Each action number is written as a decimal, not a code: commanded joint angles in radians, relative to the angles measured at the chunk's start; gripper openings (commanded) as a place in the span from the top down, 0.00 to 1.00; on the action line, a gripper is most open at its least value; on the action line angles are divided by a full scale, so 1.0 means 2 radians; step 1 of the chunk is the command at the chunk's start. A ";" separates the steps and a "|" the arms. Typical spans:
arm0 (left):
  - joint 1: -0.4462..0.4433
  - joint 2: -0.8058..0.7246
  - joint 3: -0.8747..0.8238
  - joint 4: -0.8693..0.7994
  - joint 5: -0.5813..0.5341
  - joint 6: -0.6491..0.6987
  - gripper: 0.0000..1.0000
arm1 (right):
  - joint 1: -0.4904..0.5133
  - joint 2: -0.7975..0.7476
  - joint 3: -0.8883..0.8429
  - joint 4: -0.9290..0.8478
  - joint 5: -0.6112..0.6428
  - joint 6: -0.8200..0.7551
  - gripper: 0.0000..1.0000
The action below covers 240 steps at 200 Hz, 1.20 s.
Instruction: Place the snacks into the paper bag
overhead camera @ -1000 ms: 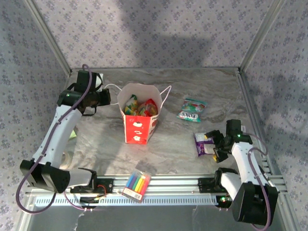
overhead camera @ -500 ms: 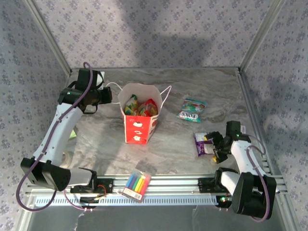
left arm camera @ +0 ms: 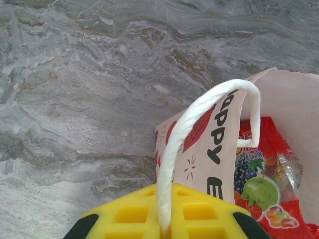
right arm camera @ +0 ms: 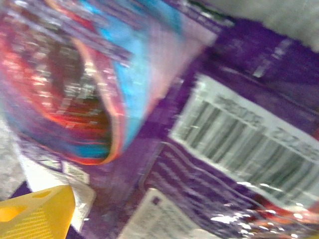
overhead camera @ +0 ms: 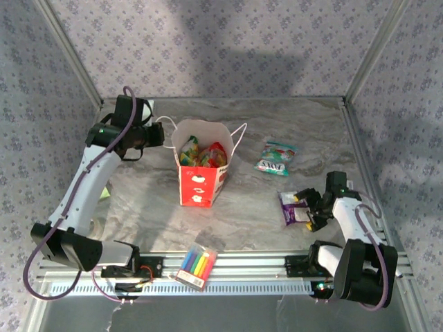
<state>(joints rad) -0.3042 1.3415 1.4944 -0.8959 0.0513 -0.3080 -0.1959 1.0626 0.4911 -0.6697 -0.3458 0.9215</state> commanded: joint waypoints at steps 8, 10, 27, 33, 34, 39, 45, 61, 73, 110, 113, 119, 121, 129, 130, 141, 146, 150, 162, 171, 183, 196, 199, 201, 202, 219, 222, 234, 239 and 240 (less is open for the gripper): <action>-0.007 0.005 0.019 -0.007 0.000 -0.005 0.90 | 0.000 -0.001 0.010 0.032 -0.005 -0.008 0.09; -0.007 0.006 0.018 -0.007 0.000 -0.005 0.90 | 0.000 0.001 0.008 0.032 -0.006 -0.008 0.09; -0.008 0.007 0.019 -0.009 0.000 -0.004 0.90 | 0.000 0.019 0.001 0.058 -0.018 -0.005 0.12; -0.008 0.007 0.018 -0.010 0.000 -0.004 0.90 | 0.000 0.023 -0.001 0.062 -0.022 -0.005 0.13; -0.008 0.007 0.018 -0.010 0.000 -0.004 0.90 | 0.000 0.024 -0.001 0.062 -0.022 -0.005 0.13; -0.009 0.007 0.018 -0.010 0.000 -0.003 0.90 | -0.001 0.025 -0.002 0.064 -0.022 -0.004 0.14; -0.008 0.007 0.017 -0.011 -0.001 -0.003 0.90 | 0.000 0.027 -0.003 0.066 -0.022 -0.004 0.14; -0.009 0.006 0.017 -0.011 -0.003 -0.003 0.90 | -0.001 0.025 -0.004 0.065 -0.016 -0.007 0.15; -0.009 0.007 0.016 -0.009 -0.002 -0.004 0.90 | -0.001 0.026 -0.004 0.066 -0.013 -0.011 0.15; -0.012 0.008 0.020 -0.010 -0.002 -0.005 0.90 | 0.002 0.034 -0.009 0.077 -0.018 -0.015 0.23; -0.012 0.008 0.020 -0.010 -0.002 -0.005 0.90 | 0.002 0.035 -0.011 0.079 -0.019 -0.015 0.26; -0.012 0.008 0.020 -0.010 -0.002 -0.004 0.90 | 0.004 0.037 -0.012 0.082 -0.020 -0.015 0.32; -0.012 0.008 0.021 -0.010 -0.002 -0.004 0.90 | 0.004 0.037 -0.012 0.082 -0.020 -0.016 0.34; -0.012 0.007 0.021 -0.011 -0.003 -0.004 0.90 | 0.006 0.040 -0.014 0.085 -0.021 -0.016 0.37; -0.012 0.007 0.021 -0.011 -0.003 -0.004 0.90 | 0.006 0.040 -0.013 0.085 -0.021 -0.016 0.37; -0.013 0.006 0.021 -0.012 -0.004 -0.004 0.90 | 0.010 0.044 -0.012 0.086 -0.021 -0.019 0.38; -0.013 0.006 0.021 -0.011 -0.004 -0.004 0.90 | 0.011 0.045 -0.011 0.086 -0.021 -0.020 0.38; -0.013 0.005 0.020 -0.012 -0.004 -0.004 0.90 | 0.013 0.046 -0.011 0.085 -0.019 -0.021 0.38; -0.013 0.005 0.020 -0.013 -0.005 -0.004 0.90 | 0.016 0.047 -0.009 0.083 -0.015 -0.022 0.42; -0.013 0.005 0.019 -0.013 -0.005 -0.004 0.90 | 0.019 0.047 -0.007 0.079 -0.011 -0.023 0.46; -0.014 0.003 0.019 -0.014 -0.006 -0.004 0.90 | 0.021 0.046 -0.003 0.073 -0.007 -0.025 0.52; -0.013 0.002 0.019 -0.014 -0.007 -0.003 0.90 | 0.026 0.042 0.001 0.068 -0.003 -0.028 0.57; -0.014 0.002 0.019 -0.014 -0.008 -0.003 0.90 | 0.026 0.042 0.003 0.066 -0.001 -0.028 0.59; -0.014 0.001 0.019 -0.014 -0.008 -0.003 0.90 | 0.028 0.041 0.005 0.065 0.000 -0.029 0.60; -0.014 0.001 0.018 -0.014 -0.008 -0.003 0.90 | 0.027 0.040 0.005 0.065 0.001 -0.029 0.61; -0.014 0.000 0.017 -0.013 -0.008 -0.002 0.90 | 0.035 0.036 0.017 0.054 0.010 -0.038 0.69; -0.014 0.000 0.017 -0.013 -0.008 -0.002 0.90 | 0.036 0.036 0.019 0.052 0.012 -0.039 0.71; -0.014 0.000 0.017 -0.013 -0.008 -0.002 0.90 | 0.041 0.037 0.026 0.044 0.016 -0.045 0.75; -0.014 0.000 0.016 -0.013 -0.008 -0.002 0.90 | 0.042 0.037 0.030 0.041 0.018 -0.047 0.76; -0.014 0.000 0.016 -0.013 -0.008 -0.002 0.90 | 0.042 0.037 0.030 0.040 0.018 -0.047 0.76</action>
<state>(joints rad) -0.3229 1.3506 1.5013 -0.9054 0.0357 -0.3077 -0.1280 1.1366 0.5205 -0.5091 -0.3672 0.8608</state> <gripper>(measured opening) 0.098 0.264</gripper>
